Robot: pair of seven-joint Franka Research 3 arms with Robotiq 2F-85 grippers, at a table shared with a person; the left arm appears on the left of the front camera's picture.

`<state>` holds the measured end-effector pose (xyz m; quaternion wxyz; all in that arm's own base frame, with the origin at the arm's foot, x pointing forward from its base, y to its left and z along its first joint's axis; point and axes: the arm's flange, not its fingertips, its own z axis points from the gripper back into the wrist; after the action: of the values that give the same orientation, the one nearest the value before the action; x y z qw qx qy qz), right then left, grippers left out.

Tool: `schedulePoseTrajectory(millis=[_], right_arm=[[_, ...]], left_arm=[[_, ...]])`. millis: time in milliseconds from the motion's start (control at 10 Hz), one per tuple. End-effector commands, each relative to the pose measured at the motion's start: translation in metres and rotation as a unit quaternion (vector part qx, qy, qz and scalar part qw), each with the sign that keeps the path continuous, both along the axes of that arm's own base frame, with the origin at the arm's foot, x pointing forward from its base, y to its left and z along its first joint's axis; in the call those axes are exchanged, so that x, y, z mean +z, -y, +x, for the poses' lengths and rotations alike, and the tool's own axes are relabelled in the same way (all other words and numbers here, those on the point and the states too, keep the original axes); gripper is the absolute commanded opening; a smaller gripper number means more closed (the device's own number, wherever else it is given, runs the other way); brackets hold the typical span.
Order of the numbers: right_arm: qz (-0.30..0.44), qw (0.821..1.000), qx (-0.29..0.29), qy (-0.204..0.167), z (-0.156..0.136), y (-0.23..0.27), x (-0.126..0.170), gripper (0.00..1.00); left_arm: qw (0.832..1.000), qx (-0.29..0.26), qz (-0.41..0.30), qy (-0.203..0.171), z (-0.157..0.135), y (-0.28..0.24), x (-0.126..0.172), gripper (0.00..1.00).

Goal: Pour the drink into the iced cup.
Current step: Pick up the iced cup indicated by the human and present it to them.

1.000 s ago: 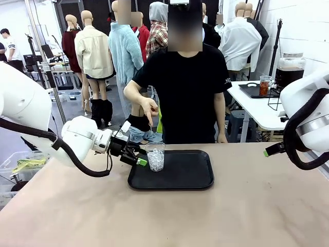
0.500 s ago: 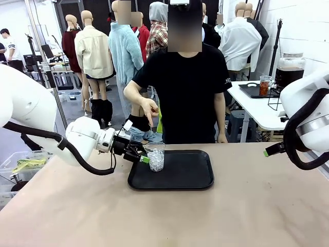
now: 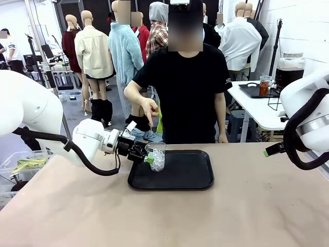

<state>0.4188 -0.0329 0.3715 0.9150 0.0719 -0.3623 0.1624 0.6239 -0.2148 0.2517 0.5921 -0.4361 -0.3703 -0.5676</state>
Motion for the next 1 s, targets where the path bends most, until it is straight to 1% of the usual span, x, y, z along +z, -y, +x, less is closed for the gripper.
schedulePoseTrajectory(millis=[0,200,500,900], right_arm=[[0.003,1.0,0.001,0.005,-0.002,0.001,-0.003,1.0],[0.003,1.0,0.001,0.005,-0.002,0.001,-0.003,1.0],[0.003,1.0,0.001,0.005,-0.002,0.001,-0.003,1.0],[0.003,1.0,0.001,0.005,-0.002,0.001,-0.003,1.0]], left_arm=[[0.999,-0.029,-0.018,0.011,0.005,0.002,0.0,1.0],[0.999,-0.043,-0.021,0.013,0.006,0.006,-0.003,1.0],[0.999,-0.05,-0.02,0.008,0.012,0.013,-0.01,1.0],[0.998,-0.059,-0.022,0.007,0.013,0.019,-0.013,1.0]])
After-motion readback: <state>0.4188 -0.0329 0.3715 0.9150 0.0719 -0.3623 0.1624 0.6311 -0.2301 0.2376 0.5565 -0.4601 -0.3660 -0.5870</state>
